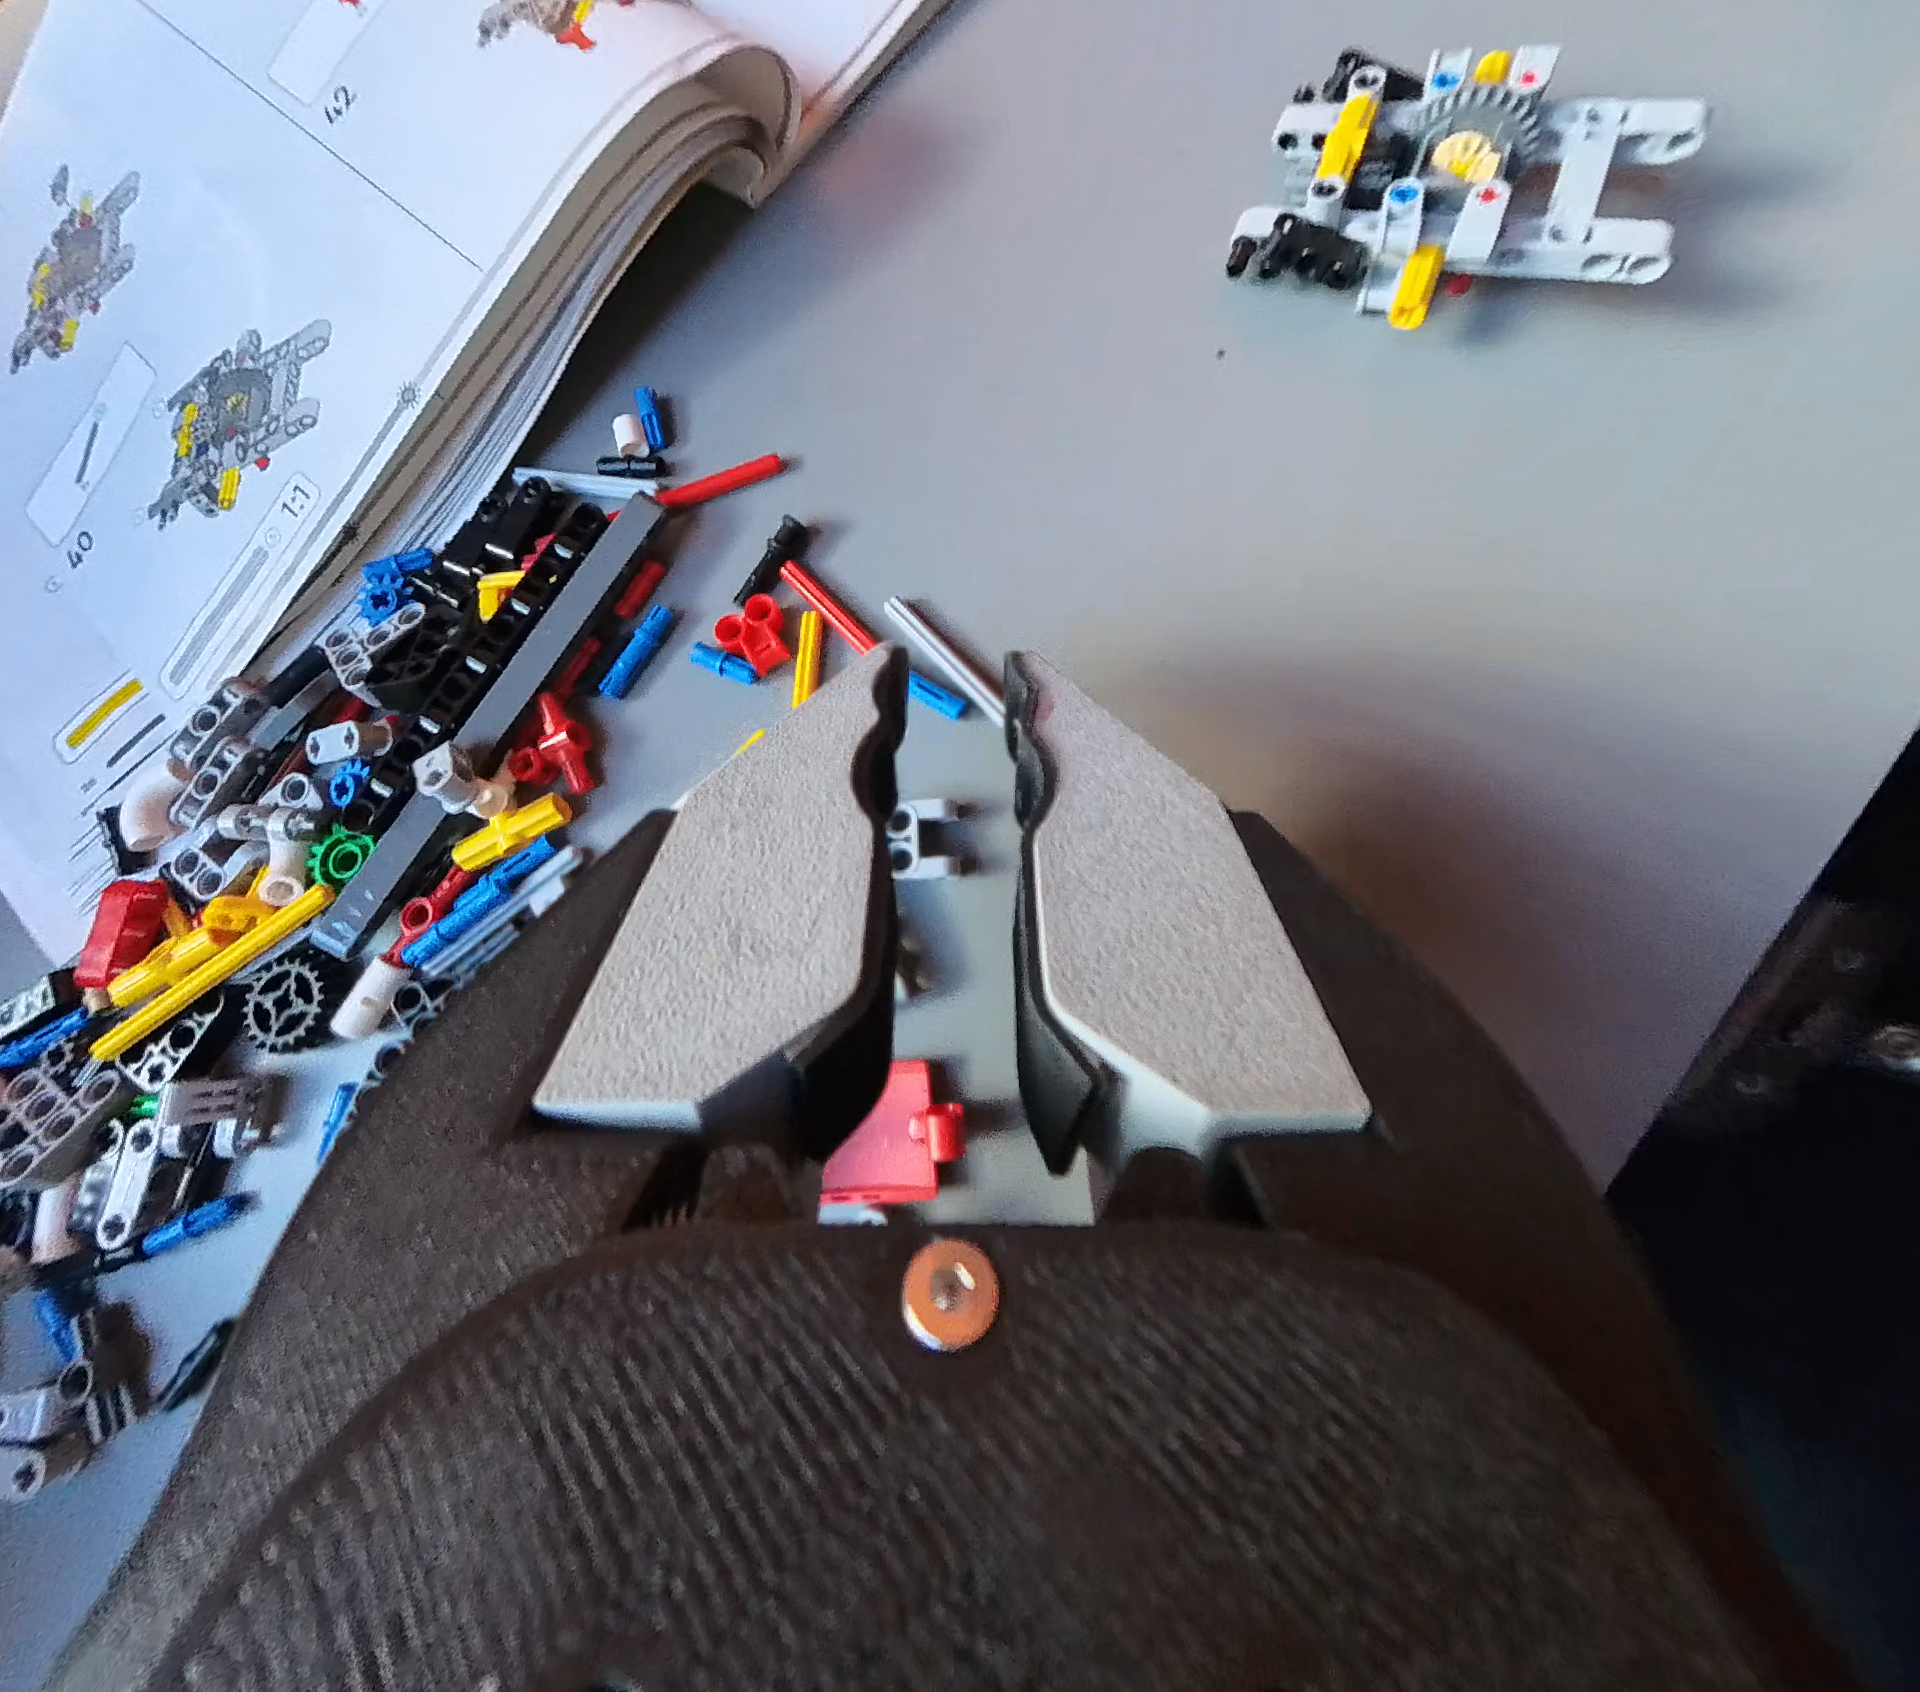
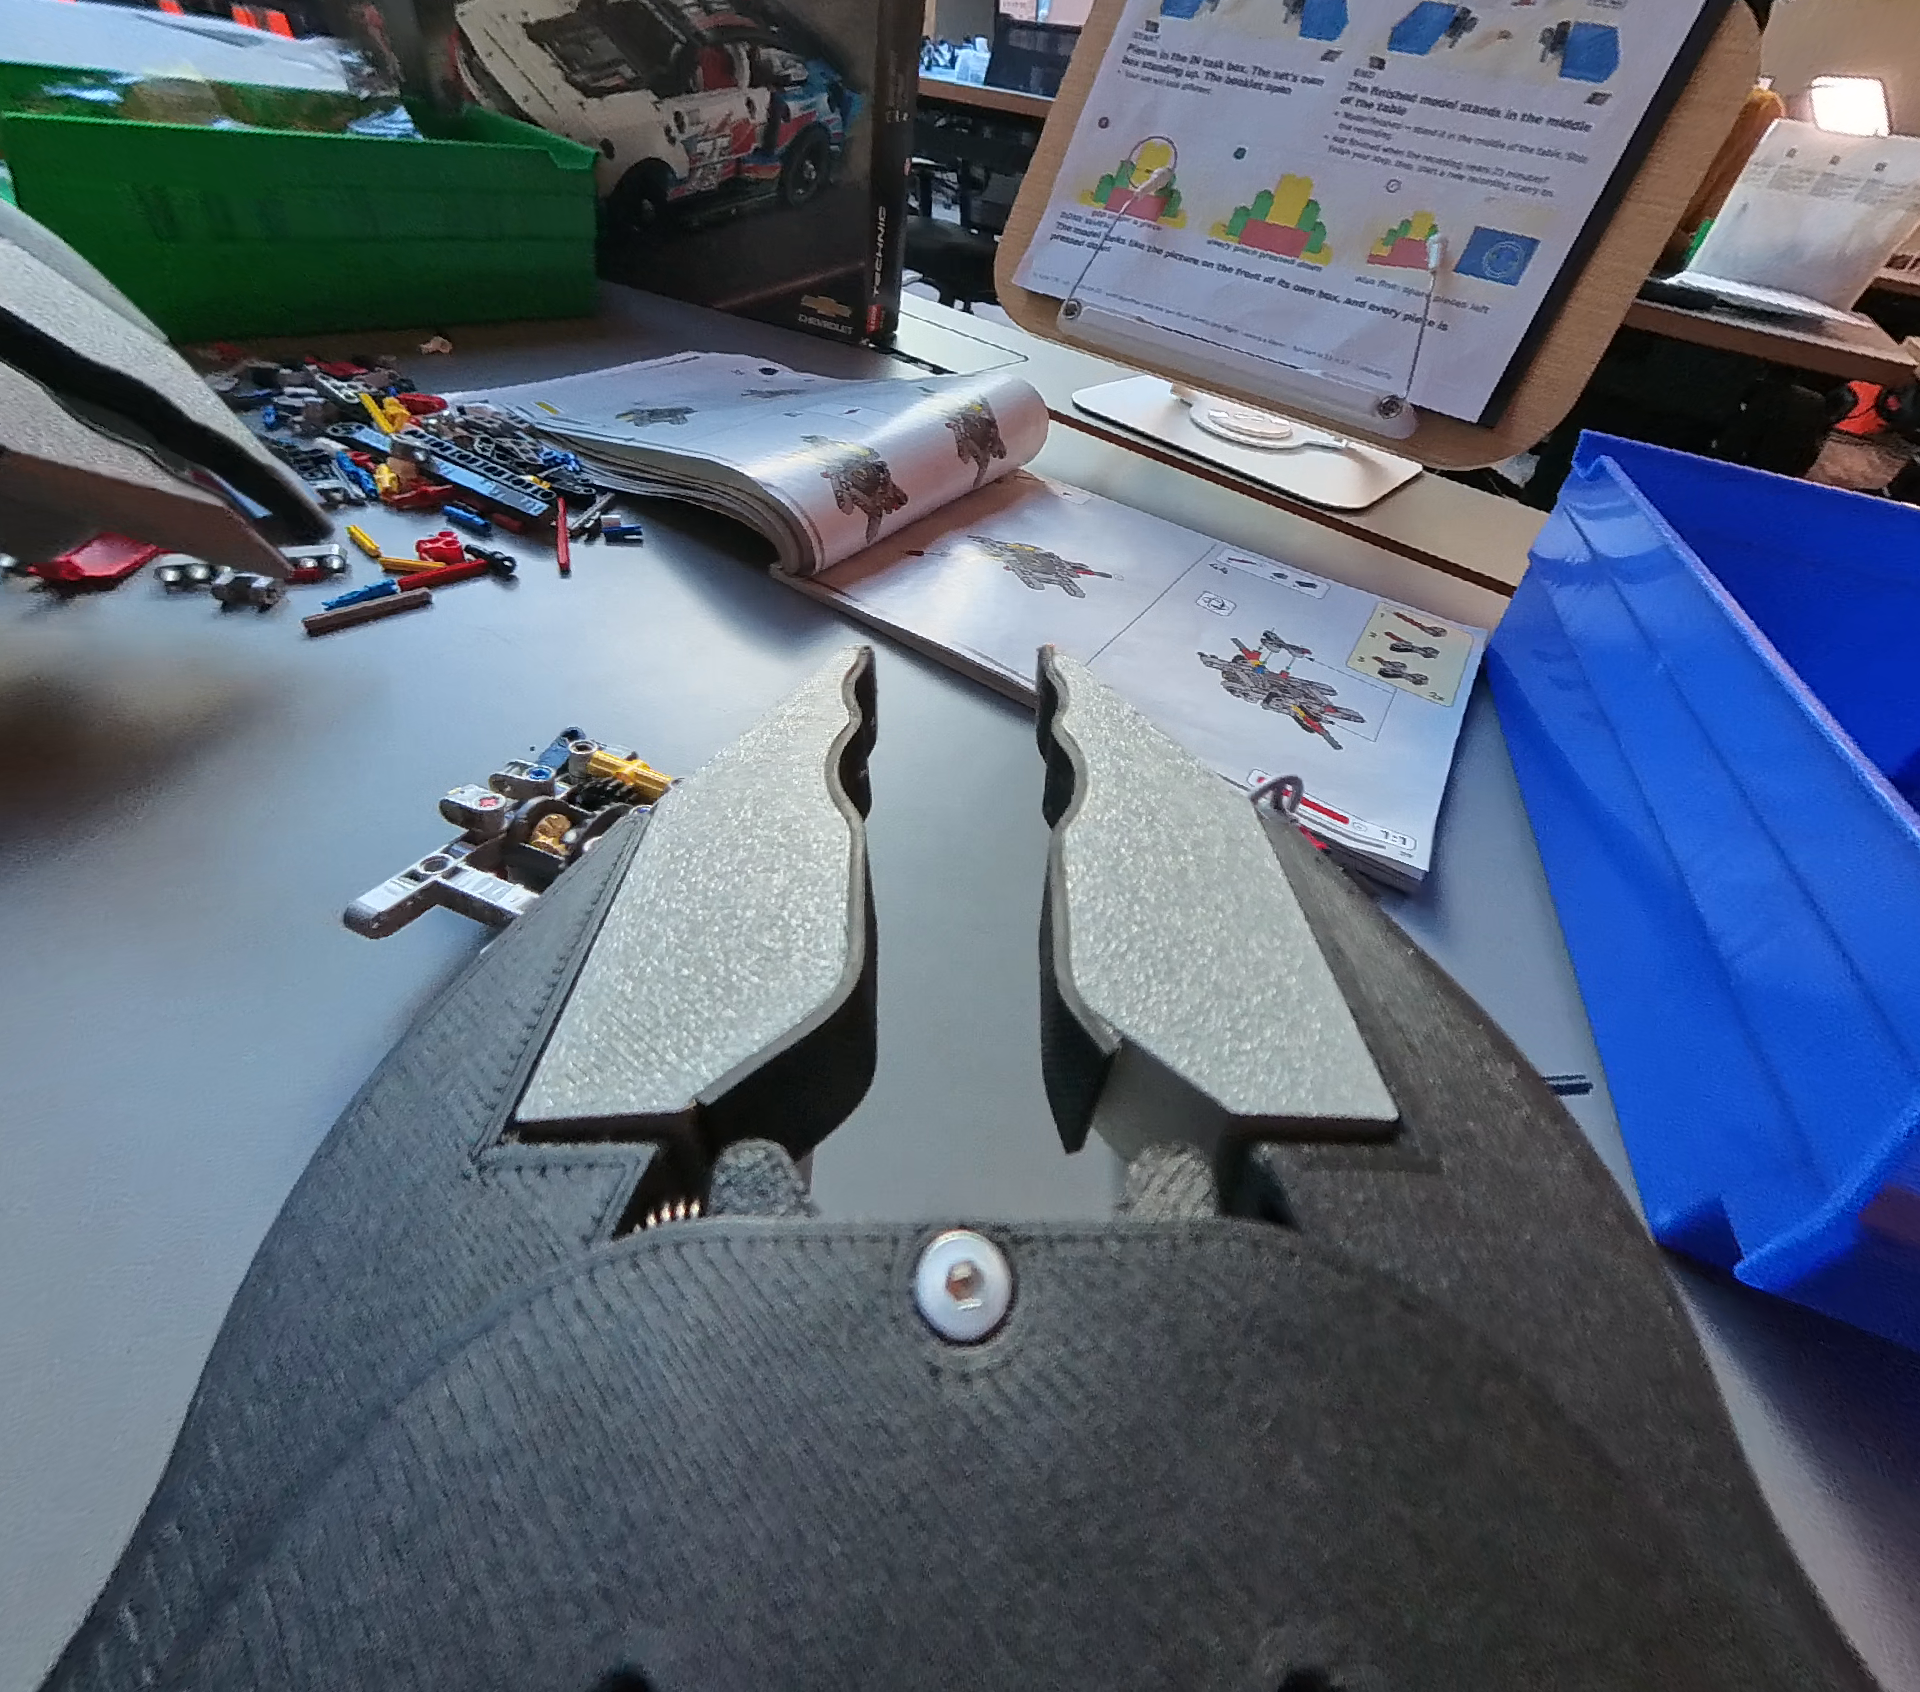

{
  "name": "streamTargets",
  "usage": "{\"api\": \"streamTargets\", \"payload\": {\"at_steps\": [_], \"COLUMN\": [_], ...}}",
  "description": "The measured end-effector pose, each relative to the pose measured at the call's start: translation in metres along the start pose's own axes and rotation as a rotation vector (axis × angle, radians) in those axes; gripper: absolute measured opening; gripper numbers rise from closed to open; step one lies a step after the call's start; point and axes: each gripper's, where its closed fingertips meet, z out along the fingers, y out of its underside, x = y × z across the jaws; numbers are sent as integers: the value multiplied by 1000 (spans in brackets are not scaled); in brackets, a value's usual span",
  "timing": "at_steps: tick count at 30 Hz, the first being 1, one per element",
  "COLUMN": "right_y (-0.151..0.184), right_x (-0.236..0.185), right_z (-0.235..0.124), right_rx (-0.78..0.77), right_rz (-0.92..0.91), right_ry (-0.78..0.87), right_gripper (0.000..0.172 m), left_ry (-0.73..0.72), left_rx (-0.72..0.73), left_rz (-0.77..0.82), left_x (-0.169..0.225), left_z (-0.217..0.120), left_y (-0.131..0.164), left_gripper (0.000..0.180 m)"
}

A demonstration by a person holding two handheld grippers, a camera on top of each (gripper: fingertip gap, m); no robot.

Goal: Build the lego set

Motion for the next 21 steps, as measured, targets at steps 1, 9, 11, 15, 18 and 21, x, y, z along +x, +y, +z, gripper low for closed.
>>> {"api": "streamTargets", "payload": {"at_steps": [1, 9, 11, 15, 18, 21], "right_y": [0, -7, -8, -11, -11, -11], "right_x": [-2, -11, -12, -13, -14, -14], "right_z": [0, -3, -4, -6, -6, -6], "right_rx": [2, 32, 41, 53, 55, 57], "right_rz": [-4, -31, -35, -39, -40, -39], "right_ry": [-5, -33, -34, -37, -39, -42], "right_gripper": [27, 27, 27, 27, 27, 27], "left_ry": [0, -83, -76, -58, -7, 68], "left_rx": [-18, -131, -137, -160, -183, -208], "left_rz": [1, 37, 26, 40, 45, 23], "left_x": [2, -1, 1, 6, 13, 21], "left_z": [1, 15, 16, 16, 15, 13], "left_y": [2, 18, 18, 17, 18, 19], "left_gripper": [16, 8, 7, 6, 6, 0]}}
